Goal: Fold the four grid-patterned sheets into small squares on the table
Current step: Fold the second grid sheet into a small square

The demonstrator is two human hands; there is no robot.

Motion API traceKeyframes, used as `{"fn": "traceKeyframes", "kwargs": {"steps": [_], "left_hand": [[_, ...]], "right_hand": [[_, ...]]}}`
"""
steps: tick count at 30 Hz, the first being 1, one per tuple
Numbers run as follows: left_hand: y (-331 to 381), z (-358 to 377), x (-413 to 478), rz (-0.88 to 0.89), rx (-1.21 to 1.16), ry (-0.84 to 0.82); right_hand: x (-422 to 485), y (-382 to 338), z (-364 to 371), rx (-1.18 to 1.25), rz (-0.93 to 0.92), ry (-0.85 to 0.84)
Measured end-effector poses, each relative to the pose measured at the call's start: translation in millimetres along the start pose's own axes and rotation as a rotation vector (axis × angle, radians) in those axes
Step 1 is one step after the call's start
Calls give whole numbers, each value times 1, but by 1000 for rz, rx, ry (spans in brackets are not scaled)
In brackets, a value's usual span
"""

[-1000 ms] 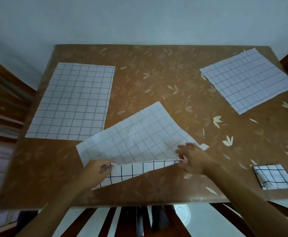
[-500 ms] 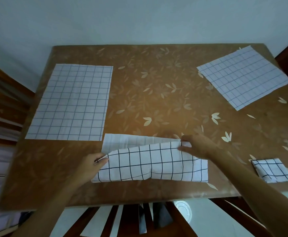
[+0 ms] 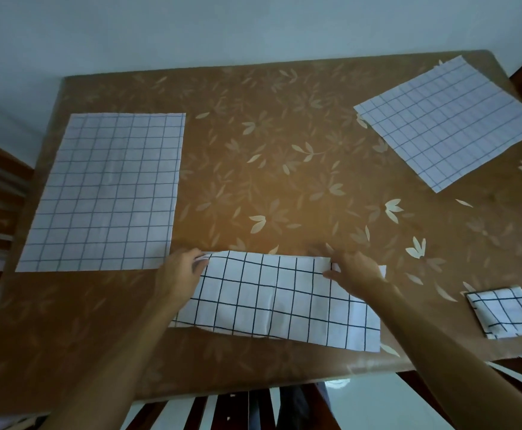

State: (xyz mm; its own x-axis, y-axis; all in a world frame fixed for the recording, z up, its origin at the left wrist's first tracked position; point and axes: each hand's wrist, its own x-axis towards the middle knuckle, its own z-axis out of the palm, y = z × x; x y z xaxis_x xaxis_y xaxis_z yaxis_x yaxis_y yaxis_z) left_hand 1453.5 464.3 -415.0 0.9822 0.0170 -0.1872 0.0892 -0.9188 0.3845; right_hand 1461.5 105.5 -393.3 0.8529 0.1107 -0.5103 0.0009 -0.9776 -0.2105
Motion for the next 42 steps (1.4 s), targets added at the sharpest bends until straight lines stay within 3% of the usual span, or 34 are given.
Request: {"fn": "traceKeyframes", "kwargs": {"steps": [9, 14, 17, 20, 22, 24, 26, 28, 30, 33, 42], "left_hand": [[12, 25, 9, -103, 215, 9], [1, 18, 5, -193, 139, -25], [-3, 13, 4, -183, 1, -60], [-9, 8, 6, -179, -44, -41], [-13, 6, 8, -130, 51, 27], [-8, 8, 5, 37, 263, 115], [10, 19, -6, 284, 294, 141], [30, 45, -26, 453, 243, 16], [42, 70, -45, 502, 261, -151], [37, 90, -60, 421, 343, -225], [-23, 77, -84, 135, 370, -164]], "right_hand": [[17, 15, 27, -1, -81, 168], [6, 8, 34, -34, -58, 373], [-11, -11, 47, 11, -209, 463], [-23, -30, 75, 11, -317, 310], [-23, -36, 95, -34, -319, 201], [-21, -38, 105, -92, -317, 152], [-19, -37, 111, -121, -316, 118], [-20, -35, 113, -141, -323, 129], [-21, -33, 116, -152, -324, 148], [-21, -30, 118, -137, -325, 185], [-32, 15, 116, -147, -180, 192]]}}
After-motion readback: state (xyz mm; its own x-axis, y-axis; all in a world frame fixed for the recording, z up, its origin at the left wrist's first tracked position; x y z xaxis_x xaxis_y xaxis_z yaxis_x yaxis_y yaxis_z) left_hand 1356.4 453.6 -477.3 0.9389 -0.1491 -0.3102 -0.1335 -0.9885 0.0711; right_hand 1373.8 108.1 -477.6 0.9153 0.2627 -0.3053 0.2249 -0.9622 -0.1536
